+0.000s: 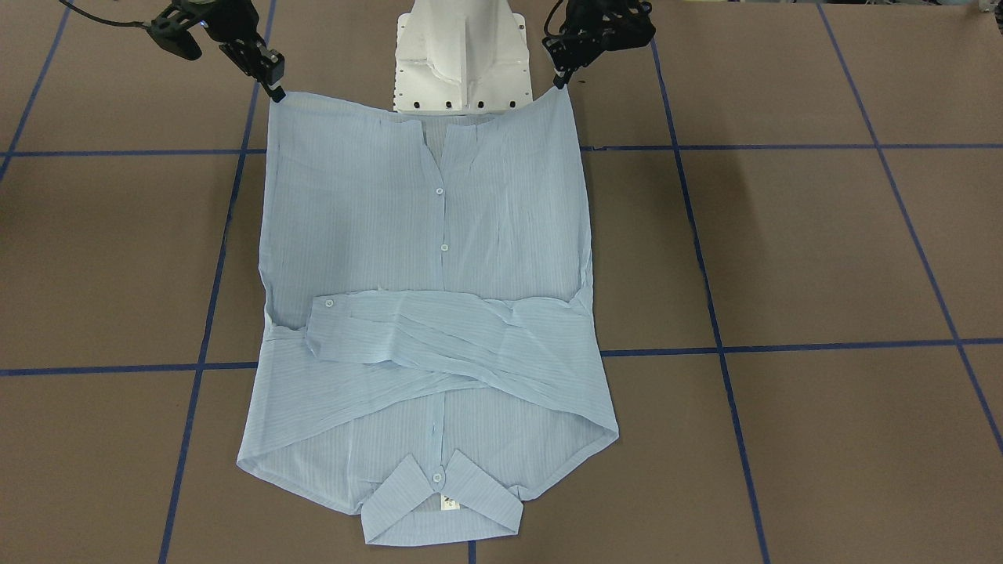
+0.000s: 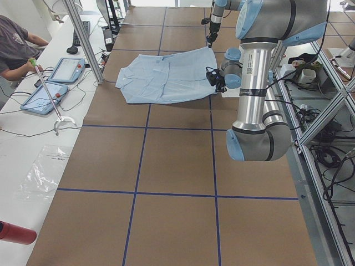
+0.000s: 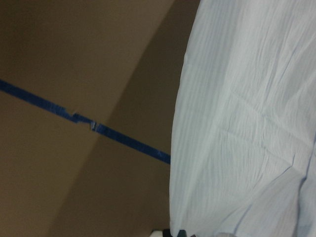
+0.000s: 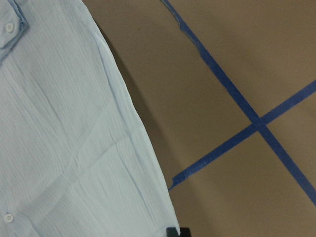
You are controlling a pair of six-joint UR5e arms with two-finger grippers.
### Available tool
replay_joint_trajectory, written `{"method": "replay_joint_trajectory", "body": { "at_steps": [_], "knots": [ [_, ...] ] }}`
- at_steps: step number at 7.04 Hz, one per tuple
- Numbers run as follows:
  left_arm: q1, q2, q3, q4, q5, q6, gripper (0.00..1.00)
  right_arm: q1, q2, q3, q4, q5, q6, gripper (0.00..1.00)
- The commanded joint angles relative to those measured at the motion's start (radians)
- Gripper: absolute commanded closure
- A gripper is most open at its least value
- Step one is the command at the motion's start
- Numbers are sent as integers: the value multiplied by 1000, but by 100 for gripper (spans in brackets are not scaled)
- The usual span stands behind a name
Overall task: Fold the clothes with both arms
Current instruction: 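Lift the hem with both grippers and fold it toward the collar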
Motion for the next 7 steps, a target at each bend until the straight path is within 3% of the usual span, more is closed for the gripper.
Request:
{"method": "replay_joint_trajectory", "body": {
  "at_steps": [1, 3, 4, 5, 6, 7],
  "knots": [
    [-11, -9, -105, 49, 9, -46, 100, 23, -62, 110, -1, 16, 4, 100],
    [-195, -106, -87, 52, 0, 57, 100, 200, 24, 99, -3, 31, -2, 100],
    [-285, -142, -36, 52, -1, 117, 100, 322, 100, 46, -18, 113, -10, 100],
    [-376, -191, 23, 51, -17, 182, 100, 477, 233, -58, -86, 237, -52, 100],
    [-453, -238, 118, 40, -43, 219, 100, 567, 376, -144, -181, 300, -135, 100],
    [-523, -298, 207, 35, -46, 259, 100, 625, 491, -217, -279, 304, -198, 100]
  ]
}}
